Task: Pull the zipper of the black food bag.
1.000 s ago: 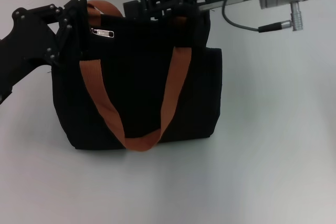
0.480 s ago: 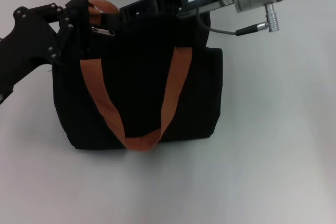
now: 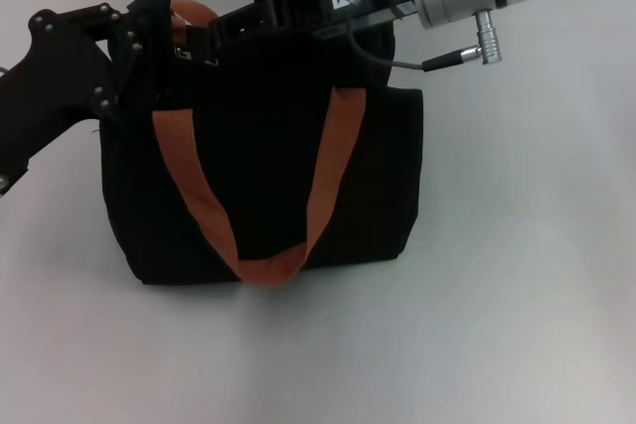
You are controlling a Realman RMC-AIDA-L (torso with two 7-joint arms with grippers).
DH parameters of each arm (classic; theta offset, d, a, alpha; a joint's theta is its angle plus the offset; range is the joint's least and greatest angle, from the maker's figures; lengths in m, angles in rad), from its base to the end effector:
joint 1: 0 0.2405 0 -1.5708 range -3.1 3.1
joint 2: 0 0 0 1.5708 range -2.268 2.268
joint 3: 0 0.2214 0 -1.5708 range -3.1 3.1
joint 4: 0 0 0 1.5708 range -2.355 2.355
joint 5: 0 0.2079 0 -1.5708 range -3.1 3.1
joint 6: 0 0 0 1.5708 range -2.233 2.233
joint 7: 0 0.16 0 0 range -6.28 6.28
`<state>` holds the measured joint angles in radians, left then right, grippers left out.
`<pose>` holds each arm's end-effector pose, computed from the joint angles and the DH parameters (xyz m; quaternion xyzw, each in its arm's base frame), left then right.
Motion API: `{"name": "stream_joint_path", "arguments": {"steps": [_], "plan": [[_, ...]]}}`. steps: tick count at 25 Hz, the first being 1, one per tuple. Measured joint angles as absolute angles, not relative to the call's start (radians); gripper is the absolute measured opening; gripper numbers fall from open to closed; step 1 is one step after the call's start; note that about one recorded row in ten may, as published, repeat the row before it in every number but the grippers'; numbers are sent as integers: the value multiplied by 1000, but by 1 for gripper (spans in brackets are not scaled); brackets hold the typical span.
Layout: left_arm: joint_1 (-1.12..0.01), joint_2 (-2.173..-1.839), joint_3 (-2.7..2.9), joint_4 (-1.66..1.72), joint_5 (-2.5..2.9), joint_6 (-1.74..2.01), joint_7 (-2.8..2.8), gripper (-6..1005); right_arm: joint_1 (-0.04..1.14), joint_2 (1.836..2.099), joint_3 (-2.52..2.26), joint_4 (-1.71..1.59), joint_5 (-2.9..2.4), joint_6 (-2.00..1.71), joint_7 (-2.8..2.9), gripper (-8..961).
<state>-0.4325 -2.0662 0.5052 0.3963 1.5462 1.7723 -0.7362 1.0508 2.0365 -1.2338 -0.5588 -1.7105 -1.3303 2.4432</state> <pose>-0.2275 0.2942 0.0471 -0.8262 -0.0308 -0.4532 0.3331 0.0359 0.3780 -0.0544 0.8752 -0.4464 -0.1712 0.0739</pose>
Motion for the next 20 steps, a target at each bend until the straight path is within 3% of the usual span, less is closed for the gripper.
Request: {"name": "stream_joint_path", "arguments": {"steps": [6, 20], "plan": [[-435, -2066, 504, 391, 1546, 1775, -736, 127, 1048, 2050, -1224, -562, -1710, -1329, 2440, 449], [-436, -2066, 500, 391, 1546, 1770, -736, 130, 1026, 2051, -1193, -567, -1697, -1365, 2422, 448]]}}
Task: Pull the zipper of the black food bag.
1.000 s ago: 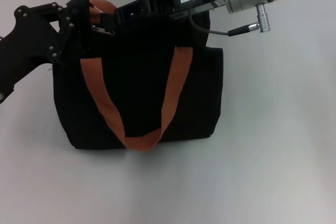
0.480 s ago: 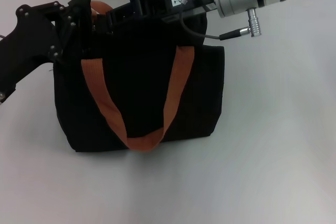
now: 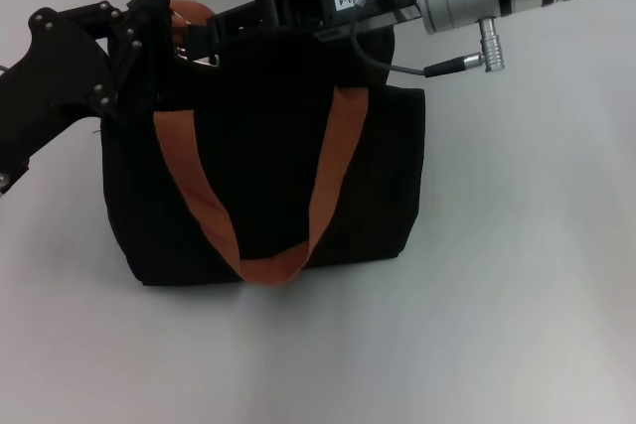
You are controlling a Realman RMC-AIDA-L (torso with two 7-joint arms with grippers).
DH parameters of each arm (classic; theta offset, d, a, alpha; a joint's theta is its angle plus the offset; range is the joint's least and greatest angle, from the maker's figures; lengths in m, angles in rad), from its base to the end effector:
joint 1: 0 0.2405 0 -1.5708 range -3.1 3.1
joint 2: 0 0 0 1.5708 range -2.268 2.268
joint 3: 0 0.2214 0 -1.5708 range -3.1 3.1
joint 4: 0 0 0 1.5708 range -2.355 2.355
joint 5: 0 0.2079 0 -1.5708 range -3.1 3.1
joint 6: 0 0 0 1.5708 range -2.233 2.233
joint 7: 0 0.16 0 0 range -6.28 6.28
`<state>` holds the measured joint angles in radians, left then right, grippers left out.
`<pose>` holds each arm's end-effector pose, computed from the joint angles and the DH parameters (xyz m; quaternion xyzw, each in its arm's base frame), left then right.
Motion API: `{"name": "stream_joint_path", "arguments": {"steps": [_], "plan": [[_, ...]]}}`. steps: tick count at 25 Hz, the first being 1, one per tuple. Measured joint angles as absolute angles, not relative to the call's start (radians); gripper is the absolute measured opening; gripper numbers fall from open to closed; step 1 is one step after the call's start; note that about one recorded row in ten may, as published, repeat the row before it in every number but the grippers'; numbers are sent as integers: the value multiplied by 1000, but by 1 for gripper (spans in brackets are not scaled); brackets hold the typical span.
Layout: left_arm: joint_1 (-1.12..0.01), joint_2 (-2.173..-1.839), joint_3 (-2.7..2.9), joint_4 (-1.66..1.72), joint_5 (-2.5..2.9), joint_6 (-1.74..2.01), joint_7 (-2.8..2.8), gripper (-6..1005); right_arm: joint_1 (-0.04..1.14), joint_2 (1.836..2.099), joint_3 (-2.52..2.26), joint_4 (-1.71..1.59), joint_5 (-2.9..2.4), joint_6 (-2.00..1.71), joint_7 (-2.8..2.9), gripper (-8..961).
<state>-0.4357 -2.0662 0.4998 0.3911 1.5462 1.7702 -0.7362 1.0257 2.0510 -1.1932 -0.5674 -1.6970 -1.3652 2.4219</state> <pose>-0.2273 0.2950 0.0470 -0.8248 -0.0327 -0.4546 0.3345 0.0368 0.3731 -0.0517 0.8682 -0.4480 -0.1928 0.0917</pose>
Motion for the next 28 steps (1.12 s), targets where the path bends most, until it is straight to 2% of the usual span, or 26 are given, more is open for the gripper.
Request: {"name": "stream_joint_path", "arguments": {"steps": [23, 28], "plan": [[-438, -2066, 499, 390, 1545, 1765, -736, 136, 1040, 2055, -1203, -572, -1695, -1385, 2408, 441], [-440, -2067, 501, 390, 1545, 1765, -736, 137, 1054, 2061, -1209, -578, -1732, -1380, 2409, 371]]}}
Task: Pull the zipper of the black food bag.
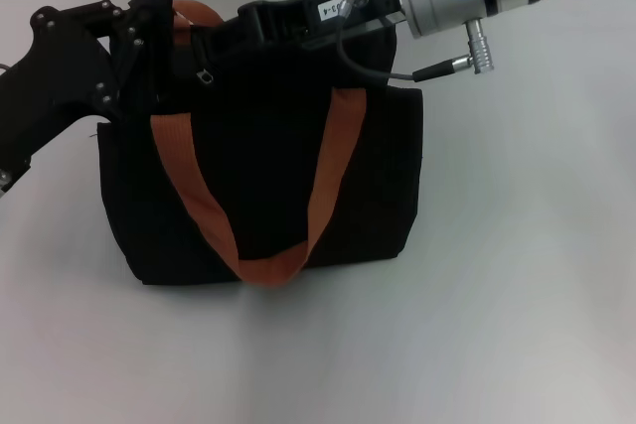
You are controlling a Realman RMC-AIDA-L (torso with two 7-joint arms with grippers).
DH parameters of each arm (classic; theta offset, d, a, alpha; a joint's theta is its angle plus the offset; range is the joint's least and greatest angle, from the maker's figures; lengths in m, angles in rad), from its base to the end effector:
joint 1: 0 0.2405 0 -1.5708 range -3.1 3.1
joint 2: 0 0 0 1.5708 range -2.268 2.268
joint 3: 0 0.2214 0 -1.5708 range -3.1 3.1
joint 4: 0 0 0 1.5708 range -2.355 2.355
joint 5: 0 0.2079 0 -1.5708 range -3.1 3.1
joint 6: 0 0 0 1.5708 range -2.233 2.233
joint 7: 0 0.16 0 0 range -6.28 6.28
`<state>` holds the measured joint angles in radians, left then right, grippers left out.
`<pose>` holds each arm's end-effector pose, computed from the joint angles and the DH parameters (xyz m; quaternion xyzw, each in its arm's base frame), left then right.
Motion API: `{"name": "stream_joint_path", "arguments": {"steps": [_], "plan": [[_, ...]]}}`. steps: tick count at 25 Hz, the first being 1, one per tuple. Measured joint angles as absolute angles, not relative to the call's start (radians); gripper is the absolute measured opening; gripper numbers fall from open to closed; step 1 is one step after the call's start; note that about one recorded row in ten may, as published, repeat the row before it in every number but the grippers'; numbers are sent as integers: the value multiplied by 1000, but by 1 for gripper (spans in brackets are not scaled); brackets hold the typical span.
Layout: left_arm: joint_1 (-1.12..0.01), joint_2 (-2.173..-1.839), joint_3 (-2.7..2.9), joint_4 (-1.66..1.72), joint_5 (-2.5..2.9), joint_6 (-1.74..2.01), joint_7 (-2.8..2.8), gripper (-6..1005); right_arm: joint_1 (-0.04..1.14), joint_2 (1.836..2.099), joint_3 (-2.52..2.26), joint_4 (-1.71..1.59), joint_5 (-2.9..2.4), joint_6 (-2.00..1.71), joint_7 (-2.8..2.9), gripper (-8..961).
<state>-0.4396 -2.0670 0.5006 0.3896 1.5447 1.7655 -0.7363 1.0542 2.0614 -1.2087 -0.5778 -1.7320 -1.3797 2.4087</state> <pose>-0.2265 0.2963 0.0464 -0.8247 -0.0332 -0.4547 0.3346 0.0283 0.3674 -0.0582 0.8859 -0.4208 -0.1691 0.0977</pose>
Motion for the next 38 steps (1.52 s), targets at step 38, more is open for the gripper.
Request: {"name": "stream_joint_path", "arguments": {"steps": [38], "plan": [[-436, -2068, 498, 390, 1545, 1763, -736, 147, 1067, 2077, -1254, -654, -1786, -1369, 2427, 25]]}}
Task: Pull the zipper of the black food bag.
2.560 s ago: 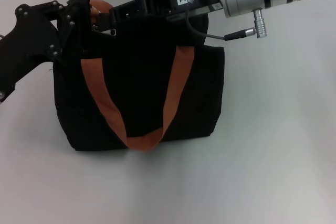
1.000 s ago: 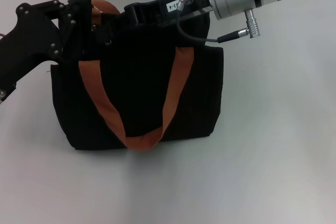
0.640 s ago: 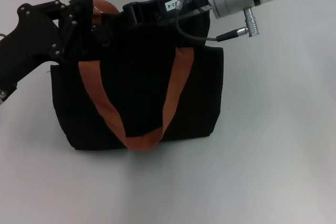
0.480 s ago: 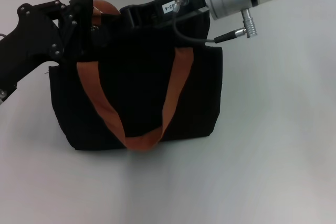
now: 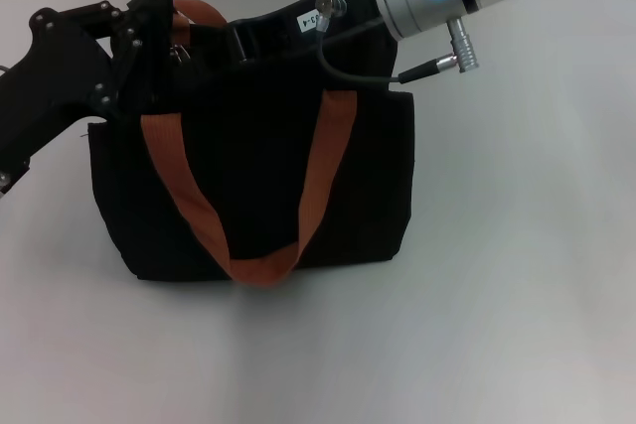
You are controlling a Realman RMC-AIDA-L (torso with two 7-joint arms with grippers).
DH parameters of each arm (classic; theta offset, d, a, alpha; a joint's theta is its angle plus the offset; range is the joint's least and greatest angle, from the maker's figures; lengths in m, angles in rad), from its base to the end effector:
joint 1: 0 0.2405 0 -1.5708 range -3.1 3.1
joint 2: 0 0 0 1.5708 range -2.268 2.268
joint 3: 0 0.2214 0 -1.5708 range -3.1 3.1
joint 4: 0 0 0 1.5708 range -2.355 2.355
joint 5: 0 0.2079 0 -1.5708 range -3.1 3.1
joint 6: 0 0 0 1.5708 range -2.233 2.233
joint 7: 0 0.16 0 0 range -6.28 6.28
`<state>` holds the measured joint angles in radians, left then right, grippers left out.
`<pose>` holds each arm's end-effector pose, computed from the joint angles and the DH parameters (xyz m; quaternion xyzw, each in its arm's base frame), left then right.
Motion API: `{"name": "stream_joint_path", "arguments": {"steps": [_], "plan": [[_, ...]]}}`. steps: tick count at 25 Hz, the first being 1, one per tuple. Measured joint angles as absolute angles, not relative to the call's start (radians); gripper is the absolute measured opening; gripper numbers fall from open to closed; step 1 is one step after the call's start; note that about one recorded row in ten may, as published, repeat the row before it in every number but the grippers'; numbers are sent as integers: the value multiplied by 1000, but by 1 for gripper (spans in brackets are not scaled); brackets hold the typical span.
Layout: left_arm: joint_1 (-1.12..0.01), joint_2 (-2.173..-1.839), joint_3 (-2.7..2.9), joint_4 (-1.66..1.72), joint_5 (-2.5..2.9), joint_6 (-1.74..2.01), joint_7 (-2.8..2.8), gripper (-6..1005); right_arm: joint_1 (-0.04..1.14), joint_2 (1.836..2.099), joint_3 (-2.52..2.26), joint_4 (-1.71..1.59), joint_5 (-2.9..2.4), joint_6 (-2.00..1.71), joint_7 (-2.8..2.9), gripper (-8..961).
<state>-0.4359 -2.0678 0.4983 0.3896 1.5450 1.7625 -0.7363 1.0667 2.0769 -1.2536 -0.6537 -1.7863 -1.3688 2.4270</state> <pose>-0.2279 0.2958 0.0464 -0.8243 -0.0359 -0.4535 0.3370 0.0162 0.3630 -0.0638 0.9091 -0.3831 -0.1397 0.0855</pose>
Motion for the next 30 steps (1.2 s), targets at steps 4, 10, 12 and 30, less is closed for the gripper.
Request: {"name": "stream_joint_path", "arguments": {"steps": [4, 10, 12, 30], "plan": [[-433, -2068, 498, 390, 1545, 1763, -736, 148, 1056, 2077, -1255, -676, -1788, -1375, 2431, 13], [-428, -2067, 499, 390, 1544, 1762, -736, 149, 1038, 2077, -1255, -717, -1815, -1379, 2459, 4], [-427, -2066, 499, 390, 1544, 1761, -736, 149, 1029, 2076, -1254, -738, -1826, -1379, 2470, 3], [-423, -2065, 490, 390, 1545, 1757, -736, 154, 1010, 2075, -1243, -777, -1848, -1402, 2486, 12]]}}
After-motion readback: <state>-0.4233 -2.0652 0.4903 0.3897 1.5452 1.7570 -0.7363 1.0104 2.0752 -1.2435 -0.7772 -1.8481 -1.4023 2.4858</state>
